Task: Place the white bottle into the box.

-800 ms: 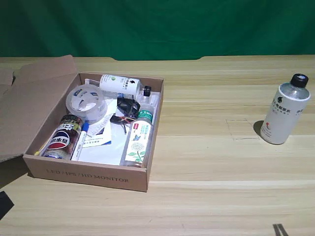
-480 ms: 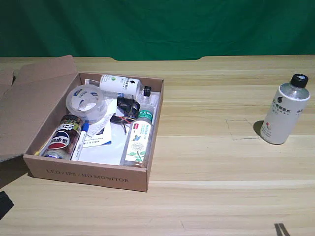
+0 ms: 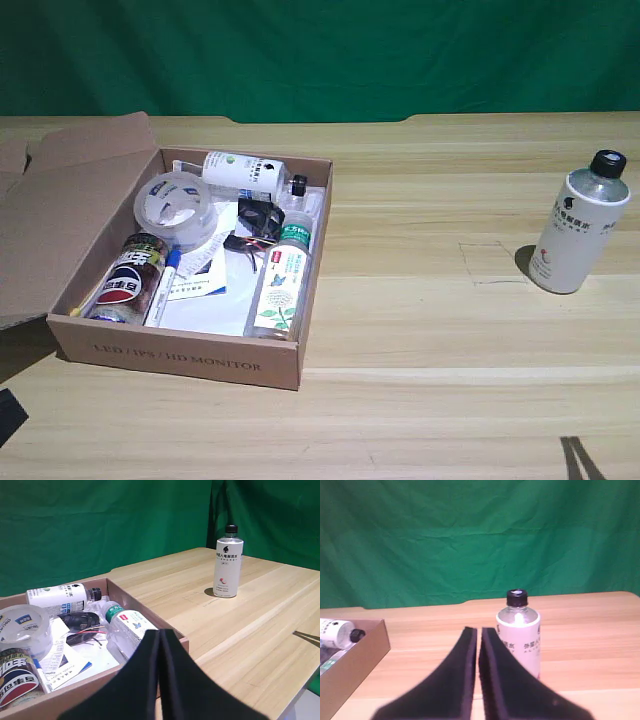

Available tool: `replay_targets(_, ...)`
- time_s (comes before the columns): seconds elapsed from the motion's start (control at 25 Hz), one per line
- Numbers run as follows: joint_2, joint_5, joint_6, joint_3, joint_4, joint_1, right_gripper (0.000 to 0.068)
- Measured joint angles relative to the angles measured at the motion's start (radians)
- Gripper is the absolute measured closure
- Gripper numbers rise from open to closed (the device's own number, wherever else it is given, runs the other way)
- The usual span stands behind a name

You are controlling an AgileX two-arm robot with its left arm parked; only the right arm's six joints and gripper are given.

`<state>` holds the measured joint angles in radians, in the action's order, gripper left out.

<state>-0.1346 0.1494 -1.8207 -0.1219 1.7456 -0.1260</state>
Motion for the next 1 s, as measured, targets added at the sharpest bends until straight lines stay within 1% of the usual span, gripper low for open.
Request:
replay_targets(0.04, -0.014, 0.009, 0.0, -0.006, 0.0, 0.0, 0.0675)
replay_targets(0.12, -0.071, 0.024, 0.0, -0.027, 0.0, 0.0, 0.064)
replay_targets(0.16, -0.102, 0.032, 0.0, -0.036, 0.0, 0.0, 0.06)
replay_targets(0.2, -0.153, 0.044, 0.0, -0.053, 0.0, 0.0, 0.0531)
replay_targets(0.24, -0.191, 0.053, 0.0, -0.063, 0.0, 0.0, 0.0481)
replay_targets(0.28, -0.247, 0.067, 0.0, -0.082, 0.001, 0.0, 0.0364)
replay_targets(0.32, -0.278, 0.075, 0.0, -0.095, 0.001, 0.0, 0.0301)
replay_targets(0.4, -0.375, 0.083, 0.0, -0.14, 0.003, 0.0, 0.0107)
replay_targets(0.48, -0.455, 0.089, 0.0, -0.186, 0.003, 0.0, 0.0029)
replay_targets(0.56, -0.514, 0.108, 0.0, -0.223, 0.004, 0.0, 0.0005)
replay_targets(0.72, -0.622, 0.136, 0.0, -0.286, 0.004, 0.0, 0.0004)
replay_targets(0.84, -0.685, 0.092, 0.0, -0.301, -0.001, 0.0, 0.0008)
replay_targets(0.92, -0.731, 0.059, 0.0, -0.306, -0.005, 0.0, 0.002)
replay_targets(1.0, -0.776, 0.054, -0.004, -0.313, 0.001, 0.0, 0.0037)
